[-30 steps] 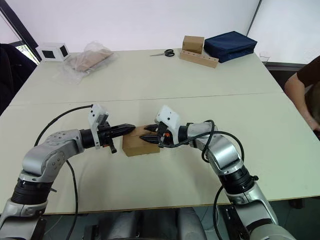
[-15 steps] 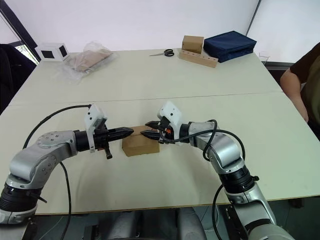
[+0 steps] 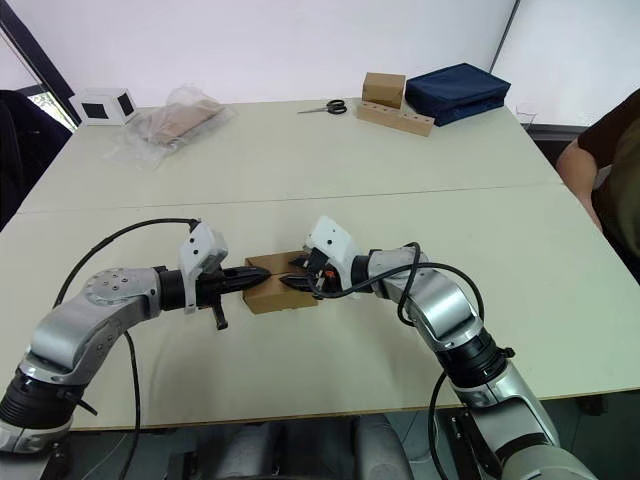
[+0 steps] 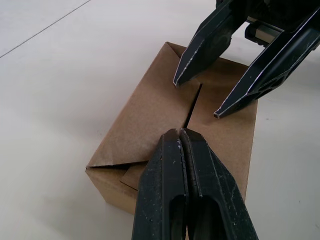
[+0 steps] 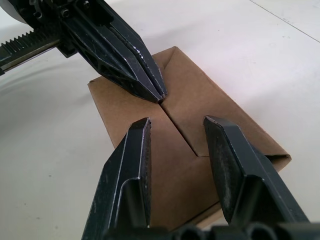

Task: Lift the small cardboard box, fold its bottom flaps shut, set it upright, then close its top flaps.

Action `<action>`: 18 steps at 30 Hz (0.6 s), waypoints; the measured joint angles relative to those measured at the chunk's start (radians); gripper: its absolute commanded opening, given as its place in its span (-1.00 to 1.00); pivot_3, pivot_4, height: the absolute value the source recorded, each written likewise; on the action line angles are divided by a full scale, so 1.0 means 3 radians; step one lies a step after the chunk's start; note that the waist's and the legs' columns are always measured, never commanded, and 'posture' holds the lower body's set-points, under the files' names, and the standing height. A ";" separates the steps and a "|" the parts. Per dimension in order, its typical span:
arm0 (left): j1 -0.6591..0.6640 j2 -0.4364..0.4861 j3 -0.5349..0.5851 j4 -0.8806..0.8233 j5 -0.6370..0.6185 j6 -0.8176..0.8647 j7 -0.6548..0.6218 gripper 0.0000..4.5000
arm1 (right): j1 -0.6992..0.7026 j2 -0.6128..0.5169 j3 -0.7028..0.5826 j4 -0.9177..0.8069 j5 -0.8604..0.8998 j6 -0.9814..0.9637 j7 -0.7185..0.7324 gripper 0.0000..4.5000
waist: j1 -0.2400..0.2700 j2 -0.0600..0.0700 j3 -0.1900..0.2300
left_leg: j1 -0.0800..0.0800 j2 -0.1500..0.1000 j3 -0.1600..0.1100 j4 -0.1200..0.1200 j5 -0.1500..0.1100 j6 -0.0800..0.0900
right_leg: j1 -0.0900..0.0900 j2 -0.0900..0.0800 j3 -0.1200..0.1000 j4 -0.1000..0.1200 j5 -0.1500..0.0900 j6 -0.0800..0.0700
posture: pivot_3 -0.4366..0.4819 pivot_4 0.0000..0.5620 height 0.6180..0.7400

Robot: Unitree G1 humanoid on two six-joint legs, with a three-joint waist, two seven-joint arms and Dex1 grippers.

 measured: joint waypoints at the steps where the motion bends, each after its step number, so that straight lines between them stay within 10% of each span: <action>1: 0.0000 -0.0007 -0.0001 0.0004 0.0003 -0.0009 0.0000 -1.00 | -0.0011 0.0000 0.0003 0.0000 -0.0004 0.0006 -0.0004 -0.27 | 0.0000 0.0000 0.0000 | 0.0000 0.0000 0.0000 0.0000 0.0000 0.0000 | 0.0000 0.0000 0.0000 0.0000 0.0000 0.0000 | -0.05 -0.47 1.00; 12: 0.0091 -0.0359 0.0524 0.0046 -0.0108 -0.0093 0.0329 -1.00 | 0.0105 0.0072 -0.0469 -0.0024 0.0243 -0.0059 -0.0076 -0.27 | 0.0005 -0.0002 0.0002 | -0.0007 0.0000 -0.0001 0.0001 0.0000 0.0000 | -0.0007 -0.0002 0.0000 0.0000 0.0000 0.0000 | -0.05 -0.47 1.00; 18: 0.0272 -0.0023 0.1073 -0.0184 -0.0580 0.0246 0.0253 -1.00 | 0.0205 0.0048 -0.0957 -0.0422 0.0610 -0.0054 -0.0075 -0.27 | -0.0005 -0.0002 0.0003 | -0.0009 0.0001 0.0000 -0.0001 0.0000 0.0001 | -0.0009 -0.0001 0.0000 0.0000 0.0000 0.0000 | -0.05 -0.47 1.00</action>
